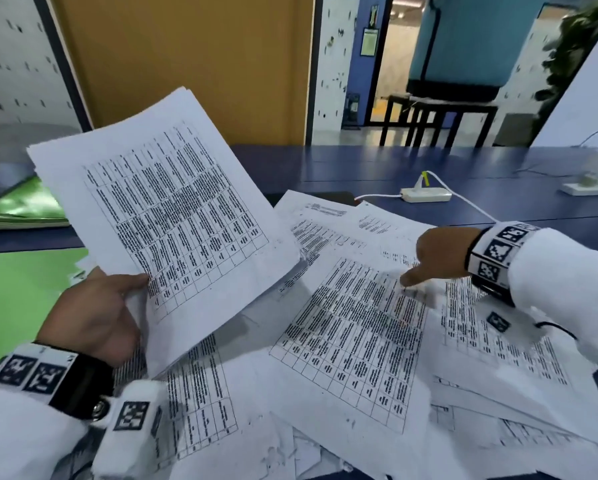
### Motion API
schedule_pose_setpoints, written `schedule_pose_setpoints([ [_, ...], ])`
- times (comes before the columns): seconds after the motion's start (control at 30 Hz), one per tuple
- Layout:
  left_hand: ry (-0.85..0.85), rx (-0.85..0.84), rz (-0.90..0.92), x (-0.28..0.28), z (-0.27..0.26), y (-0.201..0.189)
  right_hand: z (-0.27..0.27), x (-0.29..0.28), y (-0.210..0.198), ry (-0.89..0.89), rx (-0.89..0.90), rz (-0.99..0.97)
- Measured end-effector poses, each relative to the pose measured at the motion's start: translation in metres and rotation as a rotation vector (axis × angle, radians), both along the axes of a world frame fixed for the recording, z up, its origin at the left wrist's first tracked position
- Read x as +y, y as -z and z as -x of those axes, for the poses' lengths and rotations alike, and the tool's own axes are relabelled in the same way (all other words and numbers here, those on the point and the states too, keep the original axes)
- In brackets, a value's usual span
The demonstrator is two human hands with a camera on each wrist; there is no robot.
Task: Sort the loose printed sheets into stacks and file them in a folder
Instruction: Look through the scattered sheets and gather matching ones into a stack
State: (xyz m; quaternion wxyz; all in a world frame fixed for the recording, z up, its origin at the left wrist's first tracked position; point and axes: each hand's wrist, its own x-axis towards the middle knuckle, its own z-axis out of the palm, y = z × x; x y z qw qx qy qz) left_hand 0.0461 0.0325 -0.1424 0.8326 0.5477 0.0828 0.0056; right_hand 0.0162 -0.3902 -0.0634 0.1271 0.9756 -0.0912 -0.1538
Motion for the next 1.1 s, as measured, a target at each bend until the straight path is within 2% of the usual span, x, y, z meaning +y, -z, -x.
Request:
schedule_pose_setpoints([
  [0.07,-0.019,0.045,0.035,0.003,-0.002,0.001,0.002,-0.016,0.001,0.116,0.057,-0.012],
  [0.17,-0.041,0.087,0.075,0.007,-0.007,0.004,0.007,-0.033,0.013,0.236,0.079,-0.214],
  [0.27,-0.087,0.103,0.094,0.008,-0.009,0.001,0.003,-0.034,0.029,0.209,-0.005,-0.251],
  [0.37,-0.048,0.124,0.101,0.008,-0.005,-0.001,-0.001,-0.039,0.040,0.243,-0.065,-0.315],
  [0.47,0.019,0.160,0.146,0.011,-0.003,-0.003,-0.002,-0.038,0.042,0.197,-0.116,-0.308],
  [0.53,0.047,0.124,0.178,0.011,0.000,-0.008,-0.004,-0.036,0.036,0.197,-0.244,-0.419],
  [0.63,0.043,0.115,0.148,0.009,0.003,-0.012,-0.003,-0.037,0.010,0.307,-0.571,-0.852],
  [0.7,0.023,0.122,0.159,0.010,0.000,-0.009,-0.001,-0.046,-0.015,0.384,-0.806,-0.892],
  [0.77,0.023,0.140,0.110,0.008,0.001,-0.009,-0.003,-0.068,-0.031,0.461,-0.892,-0.860],
  [0.8,0.033,0.173,0.084,0.006,0.003,-0.010,-0.004,-0.077,-0.033,0.503,-0.847,-0.835],
  [0.9,0.061,0.214,0.053,0.005,0.001,-0.008,-0.003,-0.103,-0.013,0.596,-0.561,-0.682],
  [1.0,-0.041,0.192,0.008,0.010,-0.004,0.001,0.010,-0.116,0.019,0.606,-0.465,-0.496],
  [1.1,-0.085,0.195,0.008,0.010,-0.007,0.007,0.019,-0.120,0.038,0.637,-0.370,-0.412],
])
